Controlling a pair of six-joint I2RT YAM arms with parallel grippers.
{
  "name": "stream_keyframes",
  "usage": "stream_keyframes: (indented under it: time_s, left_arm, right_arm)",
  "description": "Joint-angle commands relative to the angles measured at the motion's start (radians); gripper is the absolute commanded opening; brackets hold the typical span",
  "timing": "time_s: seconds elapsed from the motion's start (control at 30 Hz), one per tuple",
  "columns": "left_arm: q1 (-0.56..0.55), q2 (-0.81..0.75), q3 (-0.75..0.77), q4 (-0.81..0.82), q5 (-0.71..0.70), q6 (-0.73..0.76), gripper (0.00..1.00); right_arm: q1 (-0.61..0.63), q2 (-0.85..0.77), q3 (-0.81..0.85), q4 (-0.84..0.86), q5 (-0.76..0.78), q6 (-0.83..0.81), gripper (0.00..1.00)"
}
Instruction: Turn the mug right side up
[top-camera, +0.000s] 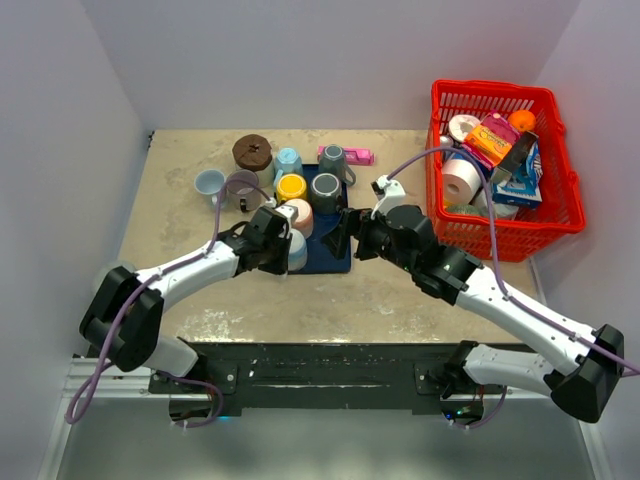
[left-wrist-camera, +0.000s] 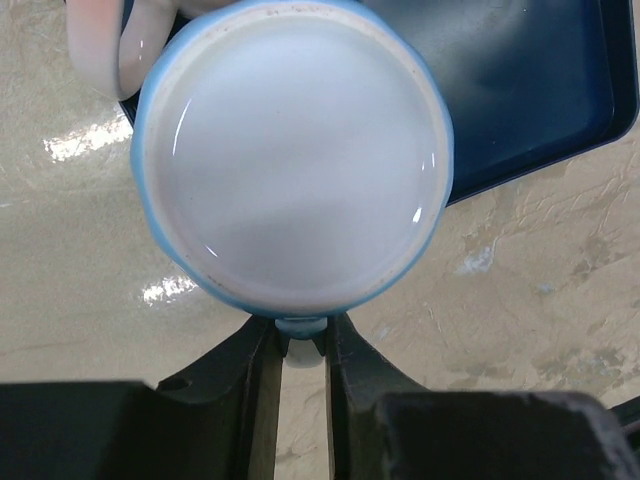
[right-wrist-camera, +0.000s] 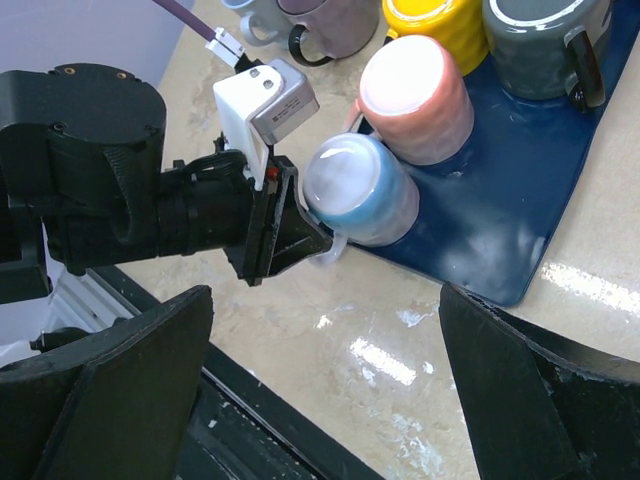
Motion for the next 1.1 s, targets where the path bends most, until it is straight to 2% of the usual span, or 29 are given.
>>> stream_keyframes:
  time_s: [0.0, 0.27, 0.4, 0.63, 0.77, 0.93, 1.0, 1.07]
  left_arm:
    - [-0.014, -0.074, 0.036, 0.048, -0.058, -0.031, 0.0]
    - [-0.017, -0.239, 0.079, 0.048, 0.031, -0.047, 0.0]
    - [-0.017, -0.321, 0.108, 0.104, 0.152, -0.071, 0.0]
    - [-0.017, -0.459, 0.095, 0.372, 0.276, -0.169, 0.0]
    - [-0.015, -0.503, 0.11, 0.505, 0.356, -0.307, 0.0]
    - [-0.015, -0.539, 0.092, 0.703, 0.474, -0.454, 0.0]
    - [-0.015, -0.549, 0.087, 0.756, 0.515, -0.487, 0.0]
    - [-0.017, -0.558, 0.085, 0.816, 0.537, -0.519, 0.0]
  right_arm:
    - [-0.005, -0.046, -0.004, 0.017, -0.014, 0.01, 0.98]
    - [-0.003, -0.122, -0.06, 0.008, -0.059, 0.033, 0.98]
    - [-0.003, -0.15, -0.097, 0.066, -0.1, 0.041, 0.98]
    - [-0.003, -0.184, -0.149, 0.219, -0.232, 0.055, 0.98]
    - [-0.003, -0.216, -0.146, 0.359, -0.266, 0.062, 0.98]
    - [-0.005, -0.236, -0.094, 0.448, -0.283, 0.04, 0.97]
    - [-0.003, -0.23, -0.053, 0.447, -0.27, 0.017, 0.96]
    - [-0.003, -0.221, -0.018, 0.44, -0.258, 0.006, 0.88]
